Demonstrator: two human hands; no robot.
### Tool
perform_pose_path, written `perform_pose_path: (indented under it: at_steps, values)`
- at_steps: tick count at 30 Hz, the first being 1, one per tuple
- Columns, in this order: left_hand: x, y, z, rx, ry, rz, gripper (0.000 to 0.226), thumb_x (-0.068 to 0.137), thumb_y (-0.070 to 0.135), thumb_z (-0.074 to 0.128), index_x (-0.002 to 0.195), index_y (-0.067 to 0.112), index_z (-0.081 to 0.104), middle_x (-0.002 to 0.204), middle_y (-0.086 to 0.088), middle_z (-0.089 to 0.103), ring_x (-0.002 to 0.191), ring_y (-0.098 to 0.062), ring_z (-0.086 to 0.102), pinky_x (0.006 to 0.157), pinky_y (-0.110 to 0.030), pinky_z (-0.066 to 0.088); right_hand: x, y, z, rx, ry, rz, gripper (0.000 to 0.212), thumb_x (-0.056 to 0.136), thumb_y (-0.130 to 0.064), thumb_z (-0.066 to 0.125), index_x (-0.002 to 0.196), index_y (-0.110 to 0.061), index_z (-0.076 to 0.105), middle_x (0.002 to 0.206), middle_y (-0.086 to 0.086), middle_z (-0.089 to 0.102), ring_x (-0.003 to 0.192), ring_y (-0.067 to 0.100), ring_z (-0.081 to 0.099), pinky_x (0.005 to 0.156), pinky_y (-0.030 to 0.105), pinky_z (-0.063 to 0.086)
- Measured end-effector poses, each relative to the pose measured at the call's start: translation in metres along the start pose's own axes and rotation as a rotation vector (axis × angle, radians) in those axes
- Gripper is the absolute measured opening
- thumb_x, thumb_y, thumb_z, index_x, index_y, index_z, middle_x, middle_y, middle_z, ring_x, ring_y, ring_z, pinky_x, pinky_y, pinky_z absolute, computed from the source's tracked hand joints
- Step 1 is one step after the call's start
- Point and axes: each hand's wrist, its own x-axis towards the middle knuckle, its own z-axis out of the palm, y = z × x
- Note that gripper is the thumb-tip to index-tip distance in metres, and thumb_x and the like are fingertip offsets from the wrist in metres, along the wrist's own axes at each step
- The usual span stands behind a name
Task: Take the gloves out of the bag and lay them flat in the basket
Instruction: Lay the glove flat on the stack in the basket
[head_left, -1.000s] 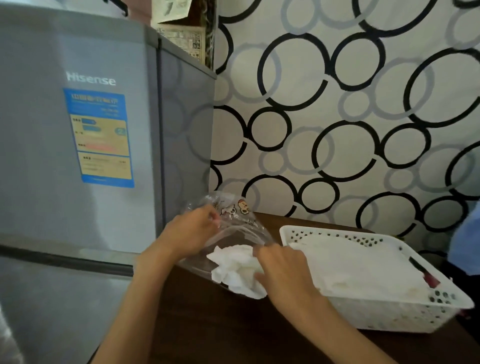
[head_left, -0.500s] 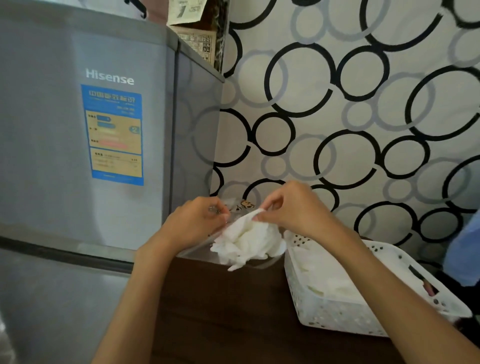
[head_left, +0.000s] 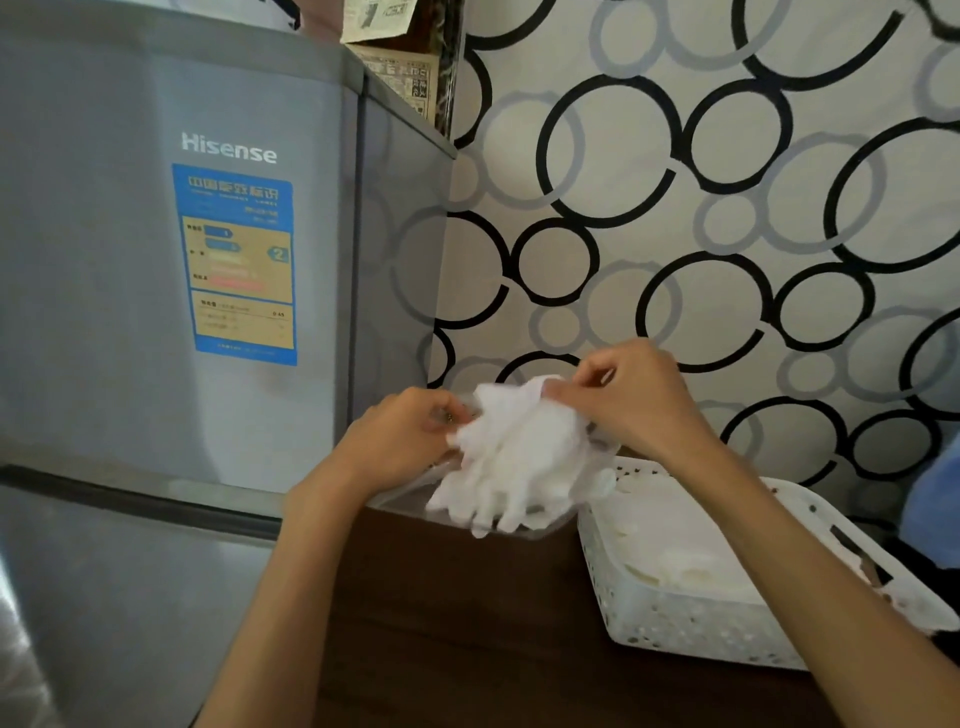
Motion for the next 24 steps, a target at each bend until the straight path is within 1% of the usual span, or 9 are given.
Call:
perform_pose_path:
  at_steps: [2,4,6,8,11,15,17,21,24]
  values:
    - [-0.002,0.000,0.000,-0.002,-0.013,-0.004,0.008,0.077,0.036,0.063,0.084,0.041,0.064,0.091,0.014,0.071,0.089,-0.017,0.066,0.085,-0.048,0.054,-0.001,0.001,0.000,0.026,-0.035,0.022,0.029,0.084,-0.033,0.068,0.065,-0.011,0.071,0.058,-0.003,0.063,0.051,0.003,0.053,0.047,0.010,0.037]
    - [-0.001,0.000,-0.001,0.003,-0.038,-0.007,0.023,0.070,0.046,0.058,0.090,0.041,0.065,0.090,0.015,0.071,0.088,-0.017,0.067,0.085,-0.047,0.054,0.000,0.002,0.000,0.065,-0.101,0.071,0.031,0.090,-0.031,0.061,0.084,-0.004,0.075,0.074,0.012,0.069,0.061,0.015,0.058,0.051,0.014,0.037]
    - [-0.003,0.001,-0.001,0.000,-0.073,-0.010,0.019,0.071,0.042,0.060,0.089,0.037,0.067,0.092,0.017,0.071,0.090,-0.014,0.067,0.088,-0.046,0.053,-0.001,0.002,0.000,0.083,-0.179,0.099,0.037,0.093,-0.030,0.055,0.090,0.002,0.071,0.074,0.019,0.062,0.061,0.016,0.052,0.055,0.017,0.037]
    - [-0.004,0.001,0.000,-0.005,-0.097,-0.025,0.012,0.075,0.033,0.064,0.084,0.041,0.064,0.098,0.020,0.069,0.094,-0.010,0.065,0.092,-0.045,0.051,-0.001,0.000,0.001,0.108,-0.261,0.115,0.031,0.093,-0.029,0.055,0.091,-0.003,0.072,0.073,0.012,0.063,0.064,0.013,0.055,0.062,0.019,0.044]
    - [-0.002,0.000,-0.001,-0.033,-0.098,-0.021,0.022,0.080,0.026,0.061,0.092,0.045,0.063,0.107,0.014,0.069,0.098,-0.008,0.064,0.096,-0.044,0.049,0.000,0.003,-0.001,0.239,-0.151,0.162,0.015,0.086,-0.031,0.067,0.078,-0.019,0.071,0.075,-0.004,0.067,0.067,0.008,0.060,0.059,0.017,0.047]
    - [-0.002,0.002,-0.003,-0.206,-0.141,0.015,0.020,0.093,0.012,0.056,0.103,0.029,0.057,0.108,0.002,0.070,0.094,-0.015,0.067,0.084,-0.039,0.057,-0.001,0.007,0.009,0.237,-0.194,0.204,0.015,0.087,-0.028,0.066,0.089,-0.014,0.069,0.074,0.007,0.069,0.055,0.009,0.059,0.046,0.013,0.041]
    - [-0.006,0.006,-0.005,-0.291,-0.172,0.026,0.017,0.093,0.012,0.058,0.107,0.019,0.052,0.102,-0.006,0.072,0.088,-0.022,0.069,0.075,-0.038,0.058,-0.002,0.008,0.015,0.304,-0.188,0.256,0.015,0.090,-0.024,0.063,0.100,-0.013,0.065,0.081,0.008,0.071,0.061,0.013,0.065,0.054,0.019,0.049]
    - [-0.008,0.008,-0.011,-0.309,-0.113,0.038,0.021,0.092,-0.005,0.050,0.084,0.011,0.060,0.101,-0.024,0.069,0.094,-0.043,0.065,0.082,-0.050,0.053,-0.002,0.011,0.018,0.325,-0.137,0.165,0.019,0.094,-0.011,0.053,0.103,-0.024,0.064,0.095,-0.001,0.070,0.082,0.013,0.068,0.069,0.024,0.053]
    - [-0.008,0.010,-0.012,-0.323,-0.094,0.003,0.035,0.094,-0.006,0.048,0.082,0.015,0.073,0.102,-0.018,0.070,0.091,-0.035,0.068,0.070,-0.030,0.059,-0.004,0.012,0.016,0.302,-0.150,0.174,0.022,0.093,-0.017,0.047,0.081,-0.017,0.066,0.081,-0.003,0.067,0.079,0.013,0.063,0.078,0.037,0.053]
